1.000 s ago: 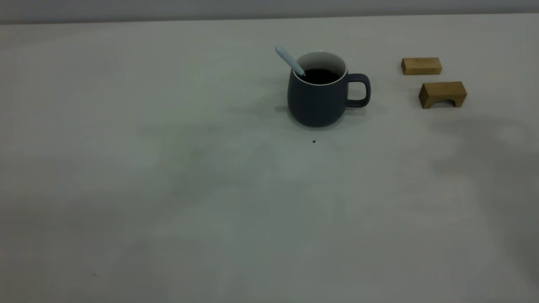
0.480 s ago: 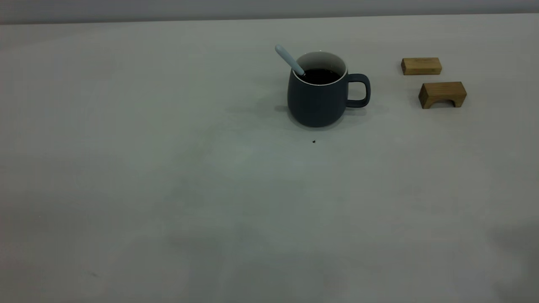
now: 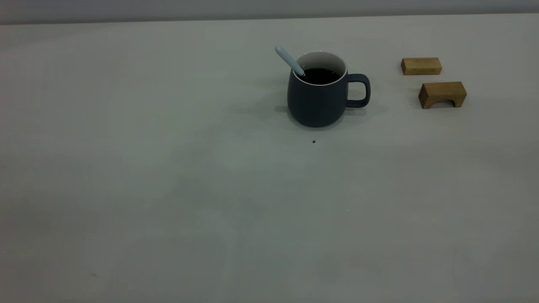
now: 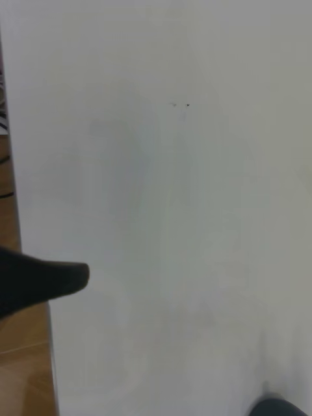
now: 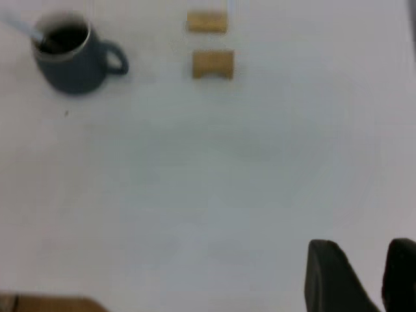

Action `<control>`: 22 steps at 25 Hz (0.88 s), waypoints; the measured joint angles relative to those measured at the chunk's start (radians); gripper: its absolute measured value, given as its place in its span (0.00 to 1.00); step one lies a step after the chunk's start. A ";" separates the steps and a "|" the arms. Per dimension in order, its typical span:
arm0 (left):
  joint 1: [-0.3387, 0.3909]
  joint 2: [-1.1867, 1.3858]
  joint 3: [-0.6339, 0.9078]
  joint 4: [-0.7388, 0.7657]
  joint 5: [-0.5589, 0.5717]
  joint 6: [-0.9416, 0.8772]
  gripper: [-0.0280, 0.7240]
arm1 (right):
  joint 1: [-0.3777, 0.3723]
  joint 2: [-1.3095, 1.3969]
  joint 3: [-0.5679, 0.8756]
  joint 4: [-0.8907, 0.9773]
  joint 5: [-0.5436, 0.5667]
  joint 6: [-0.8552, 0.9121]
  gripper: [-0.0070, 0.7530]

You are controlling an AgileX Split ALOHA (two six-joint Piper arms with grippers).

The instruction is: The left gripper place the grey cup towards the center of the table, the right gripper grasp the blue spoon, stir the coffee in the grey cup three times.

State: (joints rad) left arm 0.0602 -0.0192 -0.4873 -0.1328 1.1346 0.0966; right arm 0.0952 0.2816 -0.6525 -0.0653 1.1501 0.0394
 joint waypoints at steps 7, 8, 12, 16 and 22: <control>0.000 0.000 0.000 0.000 0.000 0.000 0.82 | -0.041 -0.222 0.114 0.002 -0.004 0.000 0.32; 0.000 0.000 0.000 0.000 0.000 0.000 0.82 | -0.041 -0.241 0.139 0.006 -0.004 0.000 0.32; 0.000 0.000 0.000 0.000 0.000 0.000 0.82 | -0.041 -0.260 0.183 0.041 -0.010 -0.003 0.32; 0.000 0.000 0.000 0.000 0.000 0.000 0.82 | -0.041 -0.261 0.184 0.044 -0.014 -0.007 0.32; 0.000 0.000 0.000 0.000 0.000 0.000 0.82 | -0.041 -0.261 0.184 0.045 -0.014 -0.008 0.32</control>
State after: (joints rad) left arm 0.0602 -0.0192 -0.4873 -0.1328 1.1346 0.0966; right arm 0.0545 0.0203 -0.4689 -0.0203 1.1363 0.0318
